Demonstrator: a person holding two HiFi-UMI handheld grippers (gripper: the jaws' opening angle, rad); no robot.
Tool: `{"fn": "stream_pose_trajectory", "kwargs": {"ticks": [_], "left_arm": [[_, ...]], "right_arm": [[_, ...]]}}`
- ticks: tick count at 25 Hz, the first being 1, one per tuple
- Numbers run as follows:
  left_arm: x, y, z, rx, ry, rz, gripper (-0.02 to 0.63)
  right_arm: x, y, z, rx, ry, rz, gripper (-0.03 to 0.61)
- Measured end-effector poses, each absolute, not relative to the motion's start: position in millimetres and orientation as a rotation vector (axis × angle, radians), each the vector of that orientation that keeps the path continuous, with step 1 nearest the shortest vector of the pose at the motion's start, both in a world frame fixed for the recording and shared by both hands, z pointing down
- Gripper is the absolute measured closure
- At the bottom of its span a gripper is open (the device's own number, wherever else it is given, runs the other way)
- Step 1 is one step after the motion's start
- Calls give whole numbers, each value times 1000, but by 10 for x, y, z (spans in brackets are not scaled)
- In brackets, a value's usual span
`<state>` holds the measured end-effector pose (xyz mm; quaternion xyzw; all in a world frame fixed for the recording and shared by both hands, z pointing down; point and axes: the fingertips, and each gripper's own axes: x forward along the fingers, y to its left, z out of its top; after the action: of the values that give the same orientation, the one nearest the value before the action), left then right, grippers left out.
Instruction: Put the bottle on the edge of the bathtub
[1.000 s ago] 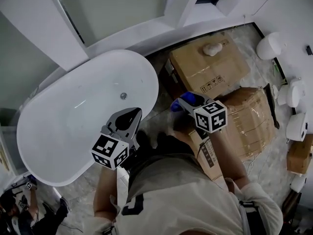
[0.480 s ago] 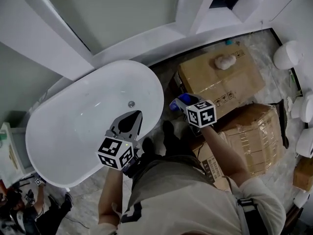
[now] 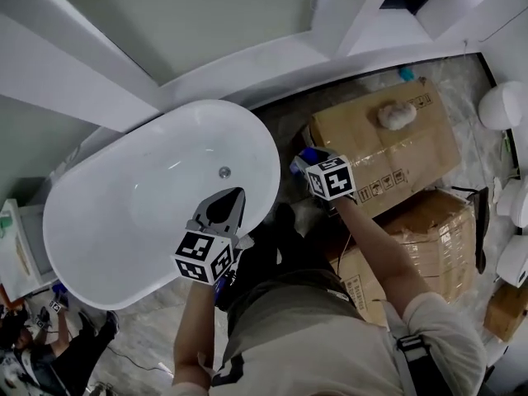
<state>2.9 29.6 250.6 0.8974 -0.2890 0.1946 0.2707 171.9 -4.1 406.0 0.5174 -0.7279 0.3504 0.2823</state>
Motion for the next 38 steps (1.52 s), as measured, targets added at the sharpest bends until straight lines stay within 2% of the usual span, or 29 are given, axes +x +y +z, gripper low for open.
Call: {"fn": "stream_pose_trajectory", "kwargs": {"ticks": [13,38], "left_arm": [[-155,-117,3187,2339,-730,488,555],[340,-1836,5863,2173,-864,645,555]], "right_arm": [[1710,-863,4699,1395,-1820,971,414],[1904,-2646,7494,1220,-1809,989,414]]}}
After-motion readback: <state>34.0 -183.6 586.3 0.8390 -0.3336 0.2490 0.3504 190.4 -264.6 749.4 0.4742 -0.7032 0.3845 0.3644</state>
